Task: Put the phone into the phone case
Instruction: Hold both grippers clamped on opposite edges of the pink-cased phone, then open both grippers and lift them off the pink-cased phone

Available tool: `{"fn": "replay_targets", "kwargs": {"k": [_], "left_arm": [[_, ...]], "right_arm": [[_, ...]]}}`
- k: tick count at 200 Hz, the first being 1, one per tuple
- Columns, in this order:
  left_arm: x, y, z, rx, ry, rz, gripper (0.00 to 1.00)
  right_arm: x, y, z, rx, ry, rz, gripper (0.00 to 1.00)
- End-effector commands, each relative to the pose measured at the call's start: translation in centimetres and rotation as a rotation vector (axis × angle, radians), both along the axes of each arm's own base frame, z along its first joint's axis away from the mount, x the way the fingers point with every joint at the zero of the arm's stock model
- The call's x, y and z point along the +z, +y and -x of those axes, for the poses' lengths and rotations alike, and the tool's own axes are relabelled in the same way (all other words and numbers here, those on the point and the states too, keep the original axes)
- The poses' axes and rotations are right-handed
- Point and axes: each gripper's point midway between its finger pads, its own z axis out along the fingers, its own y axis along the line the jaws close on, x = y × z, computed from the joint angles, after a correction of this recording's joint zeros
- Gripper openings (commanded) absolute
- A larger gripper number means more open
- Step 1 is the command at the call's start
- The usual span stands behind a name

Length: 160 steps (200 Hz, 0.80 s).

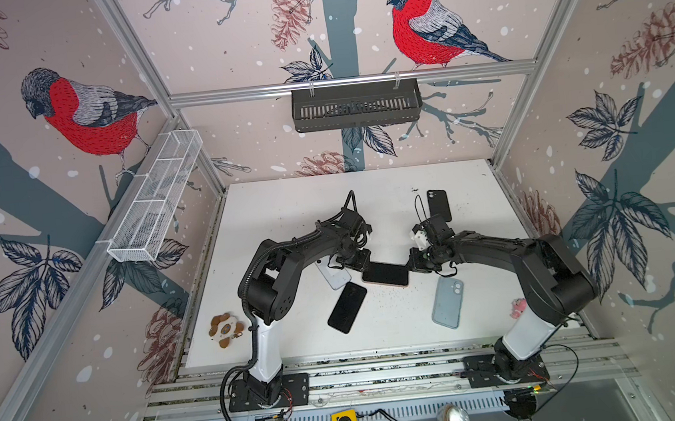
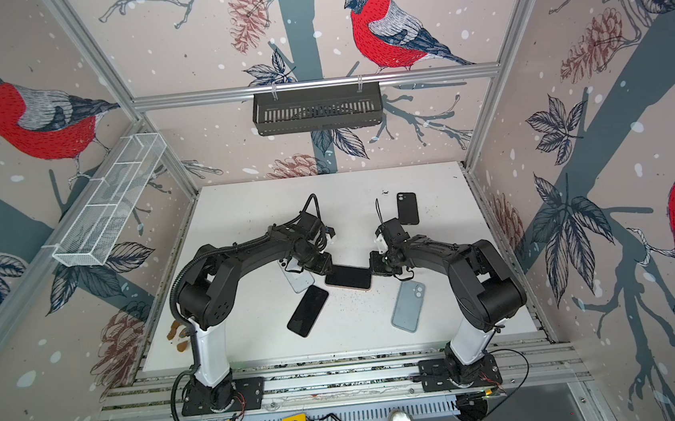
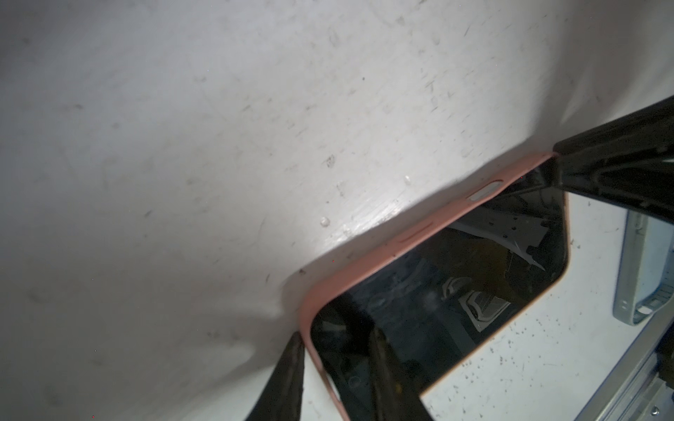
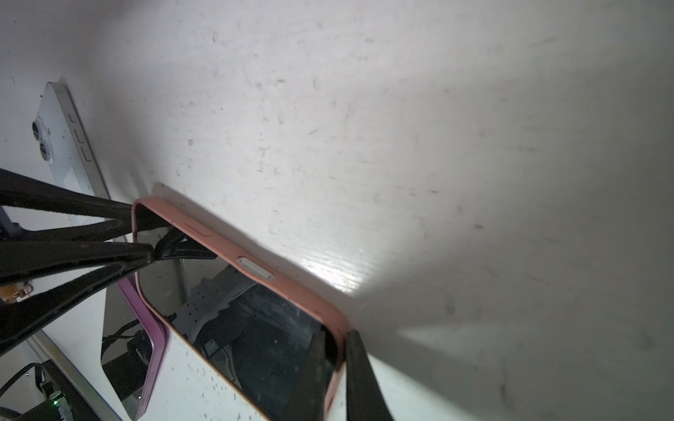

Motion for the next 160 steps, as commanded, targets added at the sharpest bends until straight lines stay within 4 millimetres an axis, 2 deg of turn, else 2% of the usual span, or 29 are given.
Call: {"fn": "replay_targets", "kwargs": {"k": [1,21,43,71,76,82,96,108,119,131,143,160], "left_arm": [[-3.6,4.2,4.3,-0.015,0.160,-0.221,0.31],[-3.5,4.1,4.2,-0.015,0.156,-0.219,0.30],[-3.3,4.2,4.1,-0.012,0.146,-0.220,0.30],[-1.9,4.5,2.6,0.022,0.076,-0.212,0.29],[-1.5,4.8,2.2,0.034,0.056,-0.215,0.28],[-1.0,5.0,1.5,0.051,0.027,-0.214,0.28],[1.3,5.5,-0.3,0.099,-0.057,-0.187,0.25],[3.5,5.8,-1.6,0.137,-0.135,-0.148,0.22],[6.0,6.1,-2.7,0.169,-0.220,-0.112,0.23],[8.9,6.5,-3.6,0.205,-0.325,-0.075,0.27],[11.5,7.0,-4.2,0.238,-0.422,-0.047,0.36],[14.4,7.9,-4.5,0.282,-0.527,-0.025,0.40]], "right_arm": [[-2.1,-0.1,2.1,0.055,0.087,0.035,0.11],[-2.8,-0.7,2.4,0.058,0.098,0.079,0.09],[-2.1,-1.5,1.6,0.027,0.048,0.127,0.02],[2.5,-1.2,-0.6,0.010,-0.113,0.095,0.03],[3.5,-0.9,-0.9,0.020,-0.147,0.083,0.06],[4.6,-0.6,-1.1,0.041,-0.190,0.071,0.18],[7.0,0.5,-1.1,0.118,-0.287,0.056,0.54],[8.3,1.4,-0.8,0.185,-0.363,0.071,0.77],[8.8,2.2,-0.4,0.250,-0.412,0.099,0.92],[8.7,3.0,0.1,0.320,-0.431,0.134,1.00],[8.1,3.5,0.1,0.370,-0.436,0.184,1.00],[7.1,4.2,-0.1,0.405,-0.427,0.211,1.00]]}}
